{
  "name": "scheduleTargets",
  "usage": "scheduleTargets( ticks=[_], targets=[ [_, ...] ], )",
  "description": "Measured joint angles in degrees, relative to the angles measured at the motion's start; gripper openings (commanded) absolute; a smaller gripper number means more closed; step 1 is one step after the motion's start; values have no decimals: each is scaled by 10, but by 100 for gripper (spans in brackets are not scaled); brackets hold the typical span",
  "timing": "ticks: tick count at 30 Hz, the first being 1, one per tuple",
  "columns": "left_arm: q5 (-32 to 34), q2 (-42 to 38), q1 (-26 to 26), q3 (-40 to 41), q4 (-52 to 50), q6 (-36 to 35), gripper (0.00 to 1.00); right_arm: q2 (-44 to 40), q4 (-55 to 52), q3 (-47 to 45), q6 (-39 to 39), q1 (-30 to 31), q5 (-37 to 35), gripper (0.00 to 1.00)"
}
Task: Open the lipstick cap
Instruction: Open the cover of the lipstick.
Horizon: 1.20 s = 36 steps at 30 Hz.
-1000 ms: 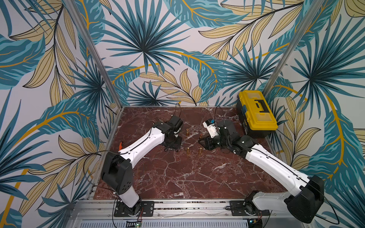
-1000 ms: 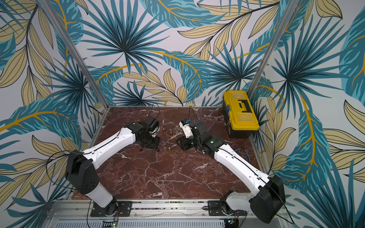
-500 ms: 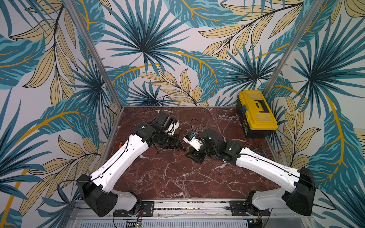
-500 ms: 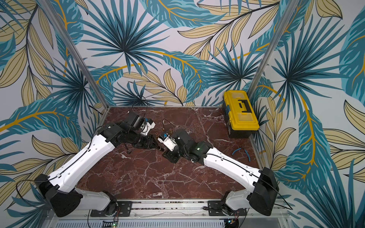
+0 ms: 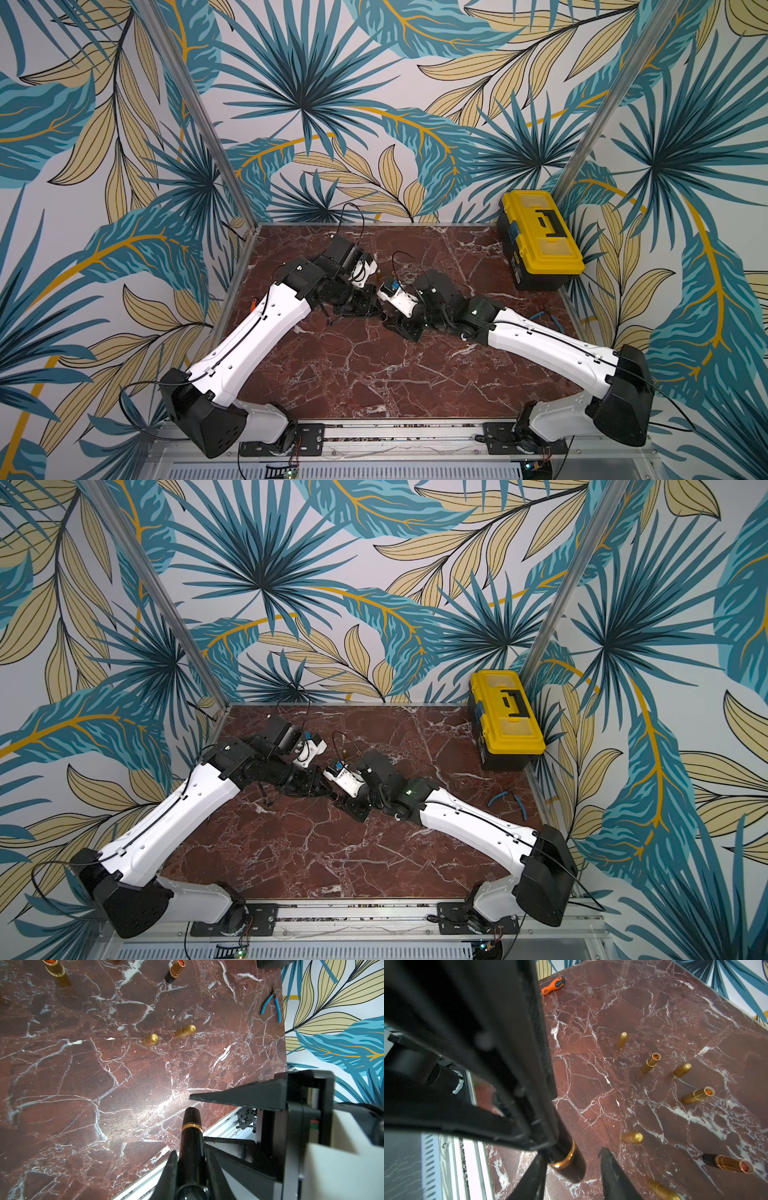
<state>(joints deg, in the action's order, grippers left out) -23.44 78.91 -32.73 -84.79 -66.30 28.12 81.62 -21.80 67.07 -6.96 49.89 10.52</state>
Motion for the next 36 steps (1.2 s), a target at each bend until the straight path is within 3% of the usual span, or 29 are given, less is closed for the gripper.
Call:
scheduleTargets(
  ticks=[8, 18, 36],
  targets=[
    [-2, 1, 3, -9, -2, -1, 18, 3, 13, 0, -8, 1, 7, 22],
    [0, 9, 9, -17, -5, -6, 10, 6, 15, 0, -14, 7, 8, 11],
    [-30, 50, 49, -60, -48, -65, 10, 5, 70, -27, -14, 26, -67, 7]
  ],
)
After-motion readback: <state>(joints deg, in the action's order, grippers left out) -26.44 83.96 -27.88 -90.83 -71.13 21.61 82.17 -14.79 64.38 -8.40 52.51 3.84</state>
